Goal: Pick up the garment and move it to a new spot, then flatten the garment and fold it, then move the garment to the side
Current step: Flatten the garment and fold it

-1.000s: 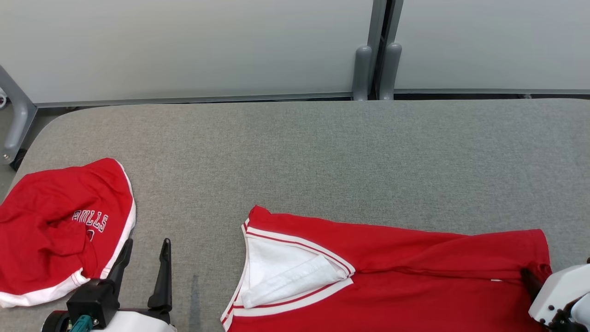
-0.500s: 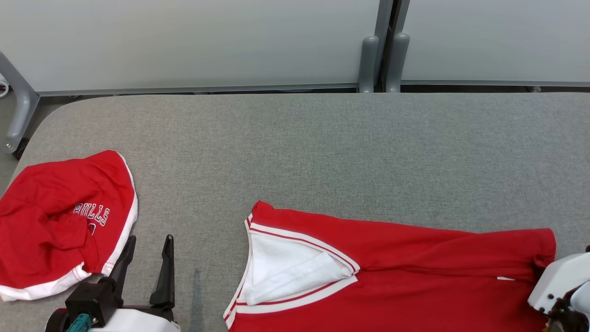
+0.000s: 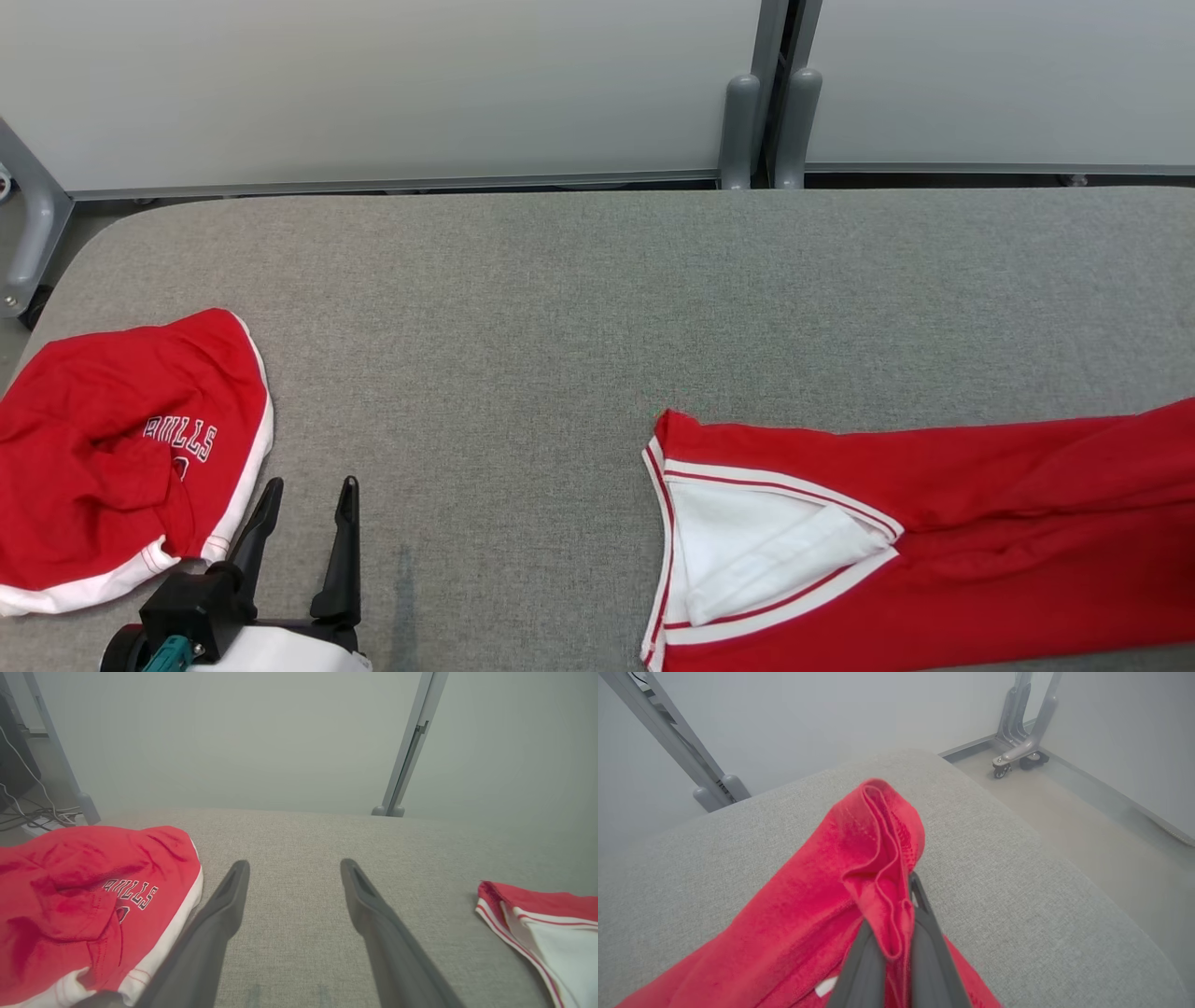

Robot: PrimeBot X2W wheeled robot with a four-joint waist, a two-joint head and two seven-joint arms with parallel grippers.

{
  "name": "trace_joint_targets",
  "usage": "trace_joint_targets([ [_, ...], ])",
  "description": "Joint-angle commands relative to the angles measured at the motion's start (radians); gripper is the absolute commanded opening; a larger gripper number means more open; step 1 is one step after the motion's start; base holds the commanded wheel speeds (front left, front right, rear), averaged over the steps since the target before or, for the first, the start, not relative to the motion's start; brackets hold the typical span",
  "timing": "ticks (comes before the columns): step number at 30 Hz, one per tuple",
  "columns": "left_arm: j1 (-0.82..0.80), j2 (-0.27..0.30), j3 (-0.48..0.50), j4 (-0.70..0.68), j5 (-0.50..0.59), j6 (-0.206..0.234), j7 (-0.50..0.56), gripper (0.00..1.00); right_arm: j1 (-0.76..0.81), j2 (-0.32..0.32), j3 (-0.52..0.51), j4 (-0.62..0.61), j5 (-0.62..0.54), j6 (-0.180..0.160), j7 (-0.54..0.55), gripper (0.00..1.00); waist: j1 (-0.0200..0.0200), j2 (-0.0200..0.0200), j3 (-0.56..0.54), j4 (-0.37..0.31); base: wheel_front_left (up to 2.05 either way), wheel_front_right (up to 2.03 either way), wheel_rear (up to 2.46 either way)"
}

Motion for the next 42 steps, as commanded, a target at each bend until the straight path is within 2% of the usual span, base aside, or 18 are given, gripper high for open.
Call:
trace_joint_targets([
  [1, -0.015, 0.002, 0.004, 0.004, -0.005, -0.002, -0.007, 1.0, -0.013, -0.007, 0.002, -0.035, -0.012, 0.0, -0.004, 0.0, 0.0001, -0.0001, -0.002, 0.001, 0.0, 0.0, 0.0],
  [6, -0.007, 0.004, 0.009, 0.013, -0.01, 0.007, -0.006, 1.0, 0.038, -0.006, 0.149, -0.104, 0.066, 0.0, 0.06, 0.0, 0.0001, -0.0001, -0.012, 0.004, 0.0, 0.0, 0.0],
  [10, 0.0, 0.01, 0.013, 0.012, -0.01, 0.012, -0.007, 1.0, 0.102, -0.006, 0.329, -0.161, 0.208, 0.0, 0.111, 0.0, 0.0001, -0.0001, -0.018, 0.009, 0.0, 0.0, 0.0],
  [12, 0.002, 0.013, 0.013, 0.011, -0.011, 0.013, -0.007, 1.0, 0.134, -0.006, 0.424, -0.182, 0.265, 0.0, 0.115, 0.0, 0.0001, -0.0001, -0.019, 0.012, 0.0, 0.0, 0.0],
  [13, 0.002, 0.013, 0.013, 0.011, -0.011, 0.013, -0.007, 1.0, 0.134, -0.006, 0.424, -0.182, 0.265, 0.0, 0.115, 0.0, 0.0001, -0.0001, -0.019, 0.012, 0.0, 0.0, 0.0],
  [16, 0.002, 0.015, 0.014, 0.01, -0.015, 0.013, -0.005, 1.0, 0.163, -0.007, 0.568, -0.193, 0.344, 0.0, 0.101, 0.0, 0.0001, -0.0001, -0.02, 0.016, 0.0, 0.0, 0.0],
  [22, -0.008, 0.011, 0.0, 0.012, -0.014, 0.008, -0.001, 1.0, 0.122, -0.007, 0.778, -0.121, 0.405, 0.0, 0.048, 0.0, 0.0001, -0.0001, -0.017, 0.035, 0.0, 0.0, 0.0],
  [30, -0.021, 0.008, -0.023, 0.025, -0.016, -0.005, 0.009, 1.0, 0.027, -0.007, 0.932, 0.043, 0.445, 0.0, -0.014, 0.0, 0.0001, -0.0001, -0.022, 0.084, 0.0, 0.0, 0.0],
  [37, -0.011, 0.016, -0.025, 0.028, -0.023, -0.006, 0.009, 1.0, -0.014, -0.007, 0.966, 0.152, 0.478, 0.0, -0.063, 0.0, 0.0001, -0.0001, -0.025, 0.113, 0.0, 0.0, 0.0],
  [38, -0.009, 0.017, -0.026, 0.028, -0.023, -0.008, 0.01, 1.0, -0.018, -0.007, 0.966, 0.166, 0.478, 0.0, -0.069, 0.43, 0.0001, -0.0001, -0.025, 0.115, 0.0, 0.0, 0.0],
  [39, -0.009, 0.019, -0.027, 0.029, -0.023, -0.009, 0.01, 1.0, -0.022, -0.007, 0.969, 0.18, 0.487, 0.0, -0.072, 1.0, 0.0001, -0.0001, -0.025, 0.117, 0.0, 0.0, 0.0],
  [42, -0.003, 0.021, -0.026, 0.03, -0.028, -0.008, 0.01, 1.0, -0.032, -0.007, 0.98, 0.187, 0.545, 0.0, -0.08, 1.0, 0.0001, -0.0001, -0.03, 0.118, 0.0, 0.0, 0.0],
])
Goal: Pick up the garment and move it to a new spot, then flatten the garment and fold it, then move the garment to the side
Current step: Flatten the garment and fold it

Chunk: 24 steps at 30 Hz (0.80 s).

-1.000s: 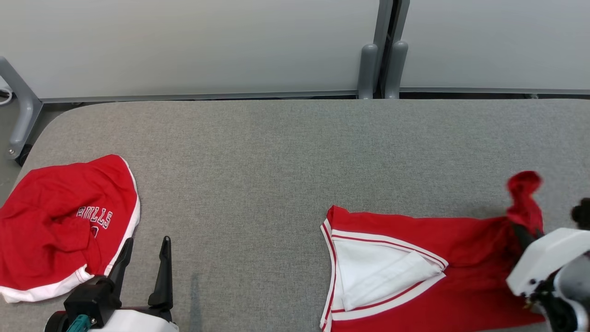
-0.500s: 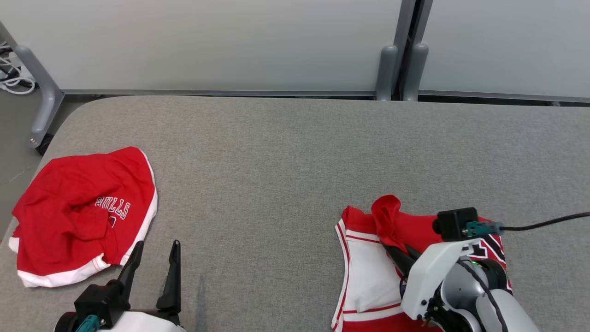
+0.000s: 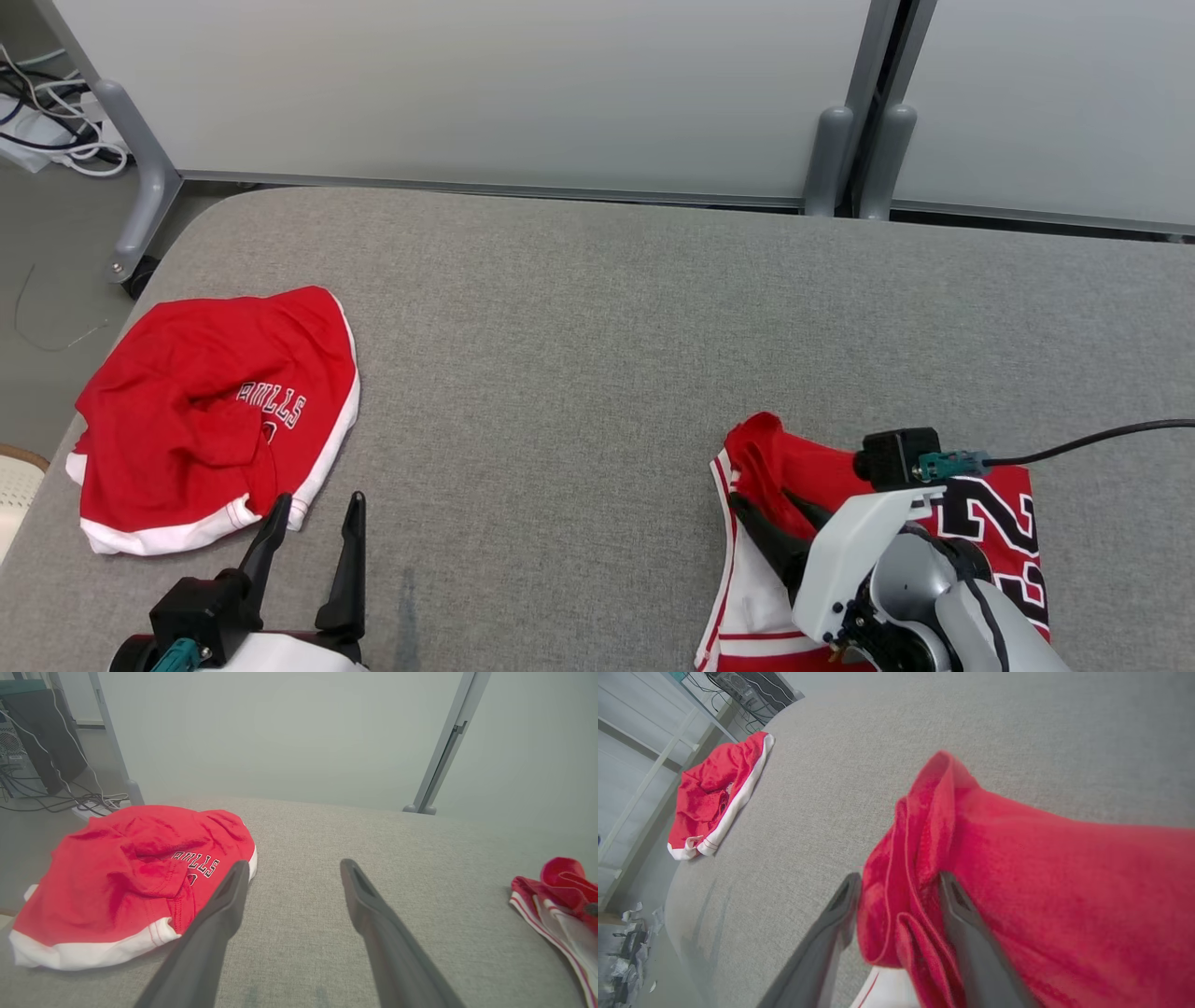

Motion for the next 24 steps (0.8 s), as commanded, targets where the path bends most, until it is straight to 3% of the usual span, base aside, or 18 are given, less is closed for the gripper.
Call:
trace_joint_targets([
  [1, 0.002, 0.008, 0.003, 0.001, -0.005, -0.001, -0.001, 1.0, -0.013, -0.006, 0.005, -0.009, 0.028, 0.001, -0.009, 1.0, 0.0, 0.0, -0.004, -0.002, 0.0, 0.0, 0.0],
  [3, 0.009, 0.011, 0.004, 0.001, -0.008, 0.003, -0.001, 1.0, -0.01, -0.007, -0.003, -0.04, 0.068, 0.001, -0.017, 1.0, 0.0, 0.0, -0.01, -0.007, 0.0, 0.0, 0.0],
  [5, 0.016, 0.011, 0.006, -0.002, -0.008, 0.008, -0.002, 1.0, -0.012, -0.008, -0.03, -0.071, 0.037, 0.001, -0.032, 1.0, 0.0, 0.0, -0.016, -0.016, 0.0, 0.0, 0.0],
  [9, 0.018, 0.01, 0.003, -0.008, -0.008, 0.009, -0.004, 1.0, 0.032, -0.006, -0.167, -0.146, -0.094, 0.001, -0.031, 1.0, 0.0, 0.0, -0.024, -0.028, 0.0, 0.0, 0.0],
  [14, 0.028, 0.011, 0.0, -0.01, -0.011, 0.01, -0.005, 1.0, 0.127, -0.005, -0.331, -0.281, -0.293, 0.001, 0.046, 1.0, 0.0, 0.0, -0.026, -0.047, 0.0, 0.0, 0.0],
  [18, 0.027, 0.011, -0.001, -0.008, -0.015, 0.008, -0.005, 1.0, 0.199, -0.005, -0.359, -0.343, -0.376, 0.001, 0.102, 1.0, 0.0, 0.0, -0.023, -0.056, 0.0, 0.0, 0.0],
  [21, 0.026, 0.01, 0.0, -0.007, -0.018, 0.008, -0.007, 1.0, 0.256, -0.006, -0.359, -0.381, -0.372, 0.001, 0.134, 1.0, 0.0, 0.0, -0.02, -0.068, 0.0, 0.0, 0.0],
  [22, 0.025, 0.012, -0.001, -0.007, -0.017, 0.008, -0.007, 1.0, 0.269, -0.005, -0.349, -0.387, -0.367, 0.001, 0.141, 0.56, 0.0, 0.0, -0.017, -0.072, 0.0, 0.0, 0.0],
  [24, 0.02, 0.013, -0.001, -0.008, -0.015, 0.01, -0.008, 1.0, 0.283, -0.005, -0.324, -0.382, -0.348, 0.001, 0.134, 0.0, 0.0, 0.0, -0.011, -0.08, 0.0, 0.0, 0.0],
])
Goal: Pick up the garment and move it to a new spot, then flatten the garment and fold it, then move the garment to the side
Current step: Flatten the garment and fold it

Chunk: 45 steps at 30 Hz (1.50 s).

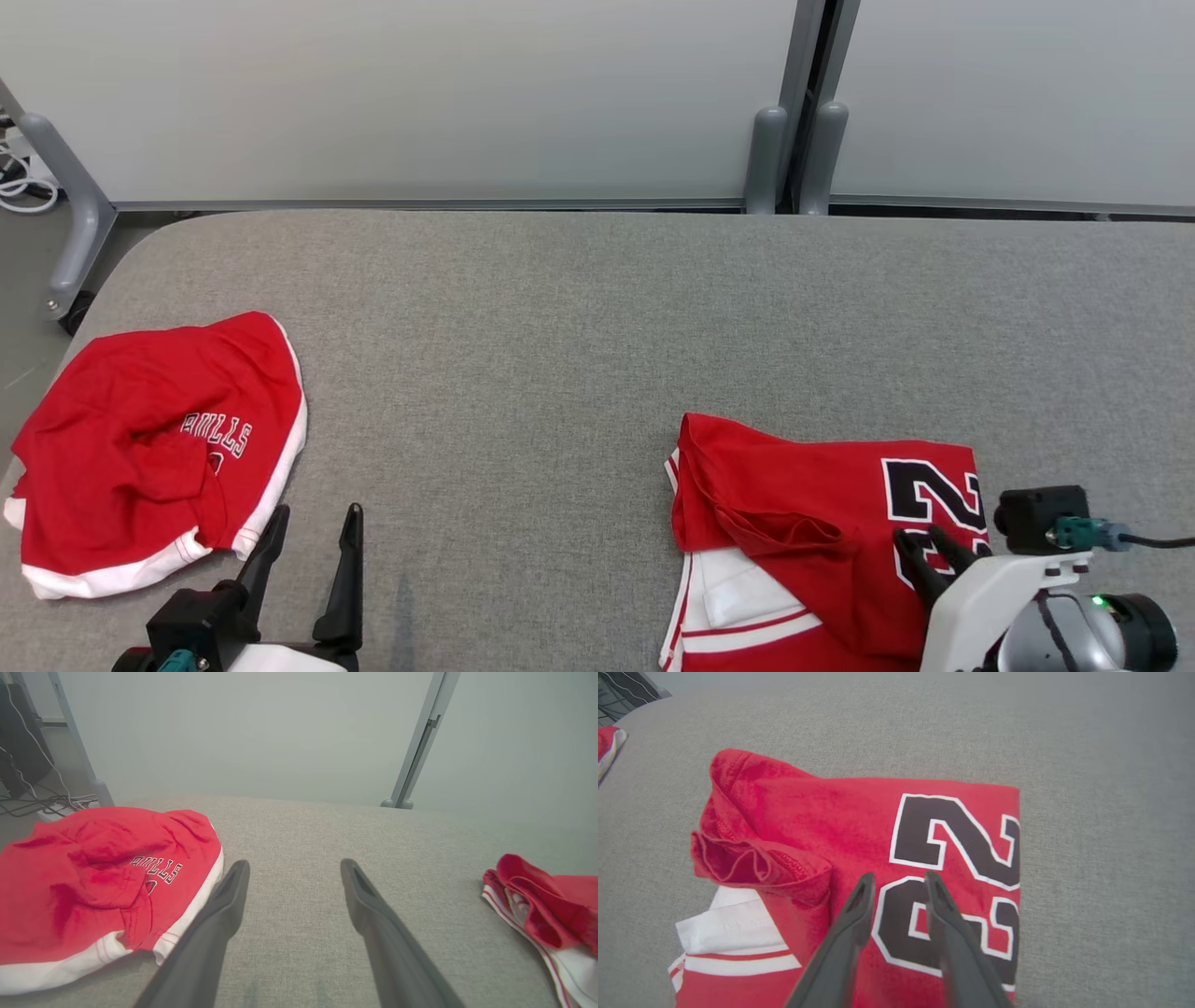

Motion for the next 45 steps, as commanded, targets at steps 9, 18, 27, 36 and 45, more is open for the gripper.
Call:
trace_joint_targets([
  [9, -0.031, 0.007, 0.001, -0.002, -0.006, -0.002, -0.003, 1.0, -0.088, -0.005, 0.144, 0.125, -0.072, 0.001, -0.059, 0.0, 0.0, 0.0, 0.026, -0.005, 0.0, 0.0, 0.0],
  [18, -0.036, 0.004, 0.001, 0.01, -0.017, -0.002, -0.005, 1.0, -0.084, -0.006, 0.412, 0.146, 0.048, 0.001, 0.033, 0.0, 0.0, 0.0, 0.025, 0.012, 0.0, 0.0, 0.0],
  [27, -0.033, 0.001, 0.003, 0.007, -0.022, 0.004, -0.01, 1.0, -0.074, -0.006, 0.582, 0.028, 0.179, 0.001, 0.039, 0.0, 0.0, 0.0, 0.029, 0.005, 0.0, 0.0, 0.0],
  [36, -0.024, 0.004, 0.001, 0.004, -0.023, 0.005, -0.012, 1.0, -0.094, -0.006, 0.409, -0.011, 0.092, 0.001, -0.013, 0.0, 0.0, 0.0, 0.02, -0.001, 0.0, 0.0, 0.0],
  [45, -0.027, 0.0, -0.007, 0.003, -0.026, 0.004, -0.013, 1.0, 0.019, -0.01, 0.283, -0.065, -0.091, 0.001, 0.152, 0.0, 0.0, 0.0, 0.032, 0.008, 0.0, 0.0, 0.0],
])
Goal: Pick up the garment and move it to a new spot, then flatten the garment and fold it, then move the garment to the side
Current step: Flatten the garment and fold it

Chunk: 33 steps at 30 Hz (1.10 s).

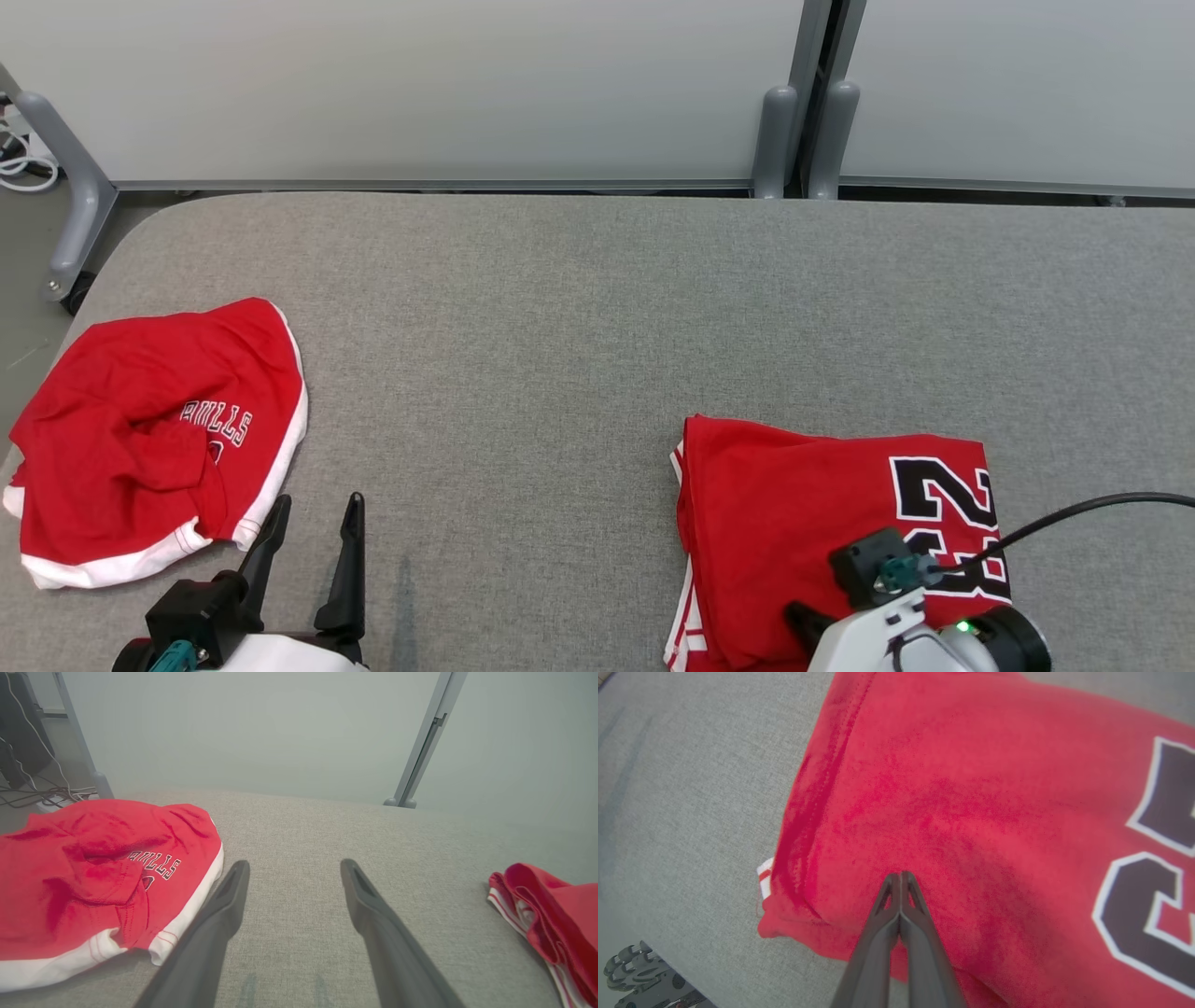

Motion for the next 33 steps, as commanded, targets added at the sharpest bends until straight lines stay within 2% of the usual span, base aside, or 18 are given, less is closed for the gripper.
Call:
trace_joint_targets([
  [1, -0.009, 0.0, 0.002, 0.0, -0.004, 0.002, -0.007, 1.0, 0.008, -0.003, 0.008, 0.007, 0.004, 0.001, -0.006, 0.0, 0.0, -0.0001, 0.005, 0.002, 0.0, 0.0, 0.0],
  [9, -0.027, 0.004, 0.001, 0.008, -0.007, -0.004, -0.008, 1.0, -0.054, 0.002, 0.166, 0.146, 0.053, 0.001, -0.07, 0.0, 0.0, -0.0001, 0.013, 0.014, 0.0, 0.0, 0.0],
  [14, -0.028, 0.003, -0.005, 0.015, -0.008, -0.005, -0.008, 1.0, -0.125, 0.002, 0.241, 0.233, 0.14, 0.001, -0.17, 0.0, 0.0, -0.0001, 0.01, 0.028, 0.0, 0.0, 0.0],
  [18, -0.017, 0.003, -0.002, 0.015, -0.01, 0.001, -0.009, 1.0, -0.179, 0.001, 0.257, 0.283, 0.213, 0.001, -0.256, 0.0, 0.0, -0.0001, -0.001, 0.031, 0.0, 0.0, 0.0],
  [19, -0.013, 0.004, -0.001, 0.016, -0.011, 0.002, -0.009, 1.0, -0.187, 0.001, 0.255, 0.274, 0.227, 0.001, -0.262, 0.15, 0.0, -0.0001, -0.006, 0.03, 0.0, 0.0, 0.0],
  [20, -0.007, 0.005, 0.0, 0.016, -0.012, 0.003, -0.009, 1.0, -0.187, 0.002, 0.243, 0.254, 0.237, 0.001, -0.26, 0.48, 0.0, -0.0001, -0.013, 0.027, 0.0, 0.0, 0.0],
  [21, -0.001, 0.006, 0.001, 0.015, -0.01, 0.006, -0.01, 1.0, -0.18, 0.001, 0.227, 0.233, 0.248, 0.001, -0.258, 1.0, 0.0, -0.0001, -0.019, 0.024, 0.0, 0.0, 0.0],
  [27, 0.021, 0.008, 0.017, 0.0, -0.013, 0.019, -0.012, 1.0, -0.103, 0.001, 0.077, 0.066, 0.247, 0.001, -0.269, 1.0, 0.0, -0.0001, -0.055, -0.009, 0.0, 0.0, 0.0],
  [33, 0.039, -0.002, 0.057, -0.026, -0.004, 0.029, -0.016, 1.0, -0.025, 0.002, -0.142, -0.002, 0.274, 0.001, -0.388, 1.0, 0.0, -0.0001, -0.103, -0.032, 0.0, 0.0, 0.0],
])
